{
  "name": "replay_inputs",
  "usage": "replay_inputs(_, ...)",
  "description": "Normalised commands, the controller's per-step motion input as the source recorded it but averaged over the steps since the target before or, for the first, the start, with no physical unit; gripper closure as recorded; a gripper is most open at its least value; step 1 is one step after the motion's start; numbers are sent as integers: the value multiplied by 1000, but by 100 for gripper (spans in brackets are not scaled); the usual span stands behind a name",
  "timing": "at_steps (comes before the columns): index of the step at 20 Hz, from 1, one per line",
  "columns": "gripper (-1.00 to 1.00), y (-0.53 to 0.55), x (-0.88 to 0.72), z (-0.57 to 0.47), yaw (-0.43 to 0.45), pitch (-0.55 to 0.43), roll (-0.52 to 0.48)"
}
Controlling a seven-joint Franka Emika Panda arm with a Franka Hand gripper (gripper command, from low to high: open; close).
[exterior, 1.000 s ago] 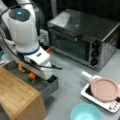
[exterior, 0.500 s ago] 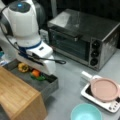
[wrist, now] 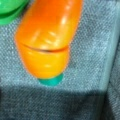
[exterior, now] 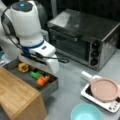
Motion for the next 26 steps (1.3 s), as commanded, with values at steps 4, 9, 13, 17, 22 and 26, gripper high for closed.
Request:
replay_inputs(4,-100,124,151,16,-63,-34,87)
replay_inputs(9,-100,131,180,79,-135,11,85)
replay_inputs(13,-100,141,228,124,-301,-1,133)
replay_inputs(17,-100,230,308,79,-484,-66,206)
replay_inputs(22,-100,296,405,90,-654,-83,182)
replay_inputs(26,-100,264,464,133,-572,-29,157)
